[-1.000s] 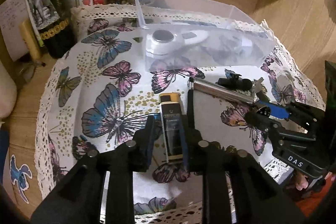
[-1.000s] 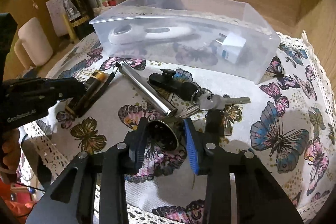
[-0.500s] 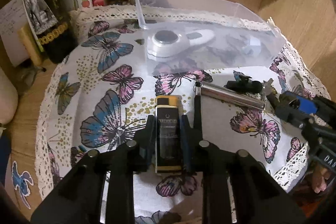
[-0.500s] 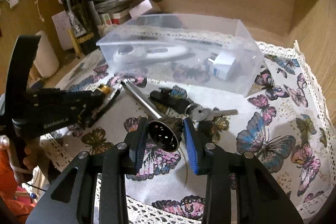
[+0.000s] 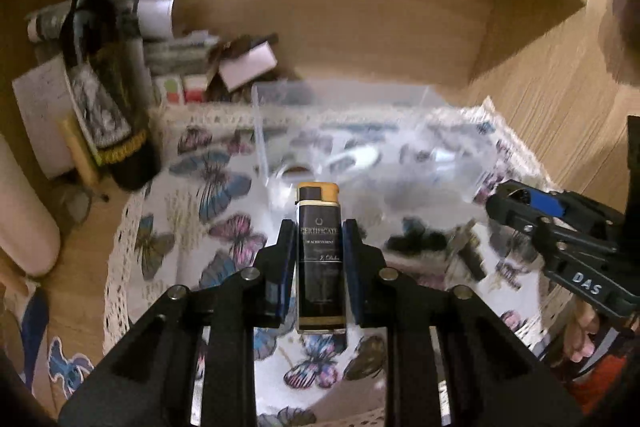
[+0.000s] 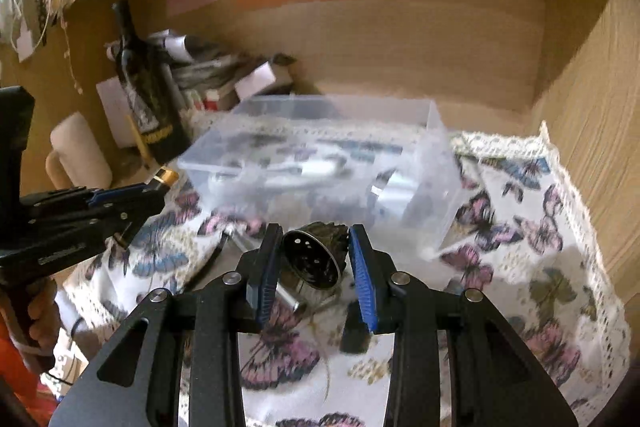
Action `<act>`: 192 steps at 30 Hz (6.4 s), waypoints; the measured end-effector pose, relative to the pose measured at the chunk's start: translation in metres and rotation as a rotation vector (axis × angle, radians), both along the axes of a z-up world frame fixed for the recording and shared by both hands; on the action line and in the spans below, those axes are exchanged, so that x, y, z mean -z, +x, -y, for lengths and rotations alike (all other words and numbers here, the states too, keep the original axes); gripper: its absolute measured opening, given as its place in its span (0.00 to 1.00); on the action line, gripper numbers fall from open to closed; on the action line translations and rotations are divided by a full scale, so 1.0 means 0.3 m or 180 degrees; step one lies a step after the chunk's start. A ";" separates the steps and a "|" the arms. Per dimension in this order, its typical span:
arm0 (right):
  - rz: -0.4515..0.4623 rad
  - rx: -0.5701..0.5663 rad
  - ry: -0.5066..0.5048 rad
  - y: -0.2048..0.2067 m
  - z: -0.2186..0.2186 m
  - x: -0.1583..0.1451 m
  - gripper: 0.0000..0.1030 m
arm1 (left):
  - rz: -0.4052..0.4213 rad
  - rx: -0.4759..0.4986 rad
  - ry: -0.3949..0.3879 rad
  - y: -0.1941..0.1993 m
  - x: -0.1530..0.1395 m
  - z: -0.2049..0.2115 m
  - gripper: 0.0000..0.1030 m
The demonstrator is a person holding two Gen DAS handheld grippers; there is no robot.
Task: Organize rigid objects
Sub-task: 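Lower black box into clear box with left tool while right tool releases round piece, then withdraw both open tools from the clear box back over the cloth, then grasp silver metal cylinder with left tool while right tool grasps black key fob, then lower silver cylinder into clear box with left tool while right tool drops key fob in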
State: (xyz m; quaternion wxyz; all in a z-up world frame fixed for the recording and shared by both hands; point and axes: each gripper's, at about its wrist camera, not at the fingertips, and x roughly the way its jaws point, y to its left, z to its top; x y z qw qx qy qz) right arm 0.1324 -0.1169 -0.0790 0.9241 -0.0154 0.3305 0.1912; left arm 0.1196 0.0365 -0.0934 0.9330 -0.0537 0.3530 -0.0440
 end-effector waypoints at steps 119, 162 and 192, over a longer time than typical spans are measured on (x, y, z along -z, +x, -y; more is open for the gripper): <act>-0.0730 -0.0045 -0.0459 0.016 0.076 0.251 0.43 | -0.0910 -0.0010 0.0335 0.113 0.256 0.077 0.97; -0.0064 0.0199 0.0026 0.028 0.115 0.005 0.23 | -0.0040 0.0190 -0.0053 0.040 -0.014 0.074 0.15; 0.0084 0.0162 -0.0145 0.256 -0.011 -0.040 0.23 | 0.0262 0.0087 0.0053 0.307 -0.114 0.055 0.15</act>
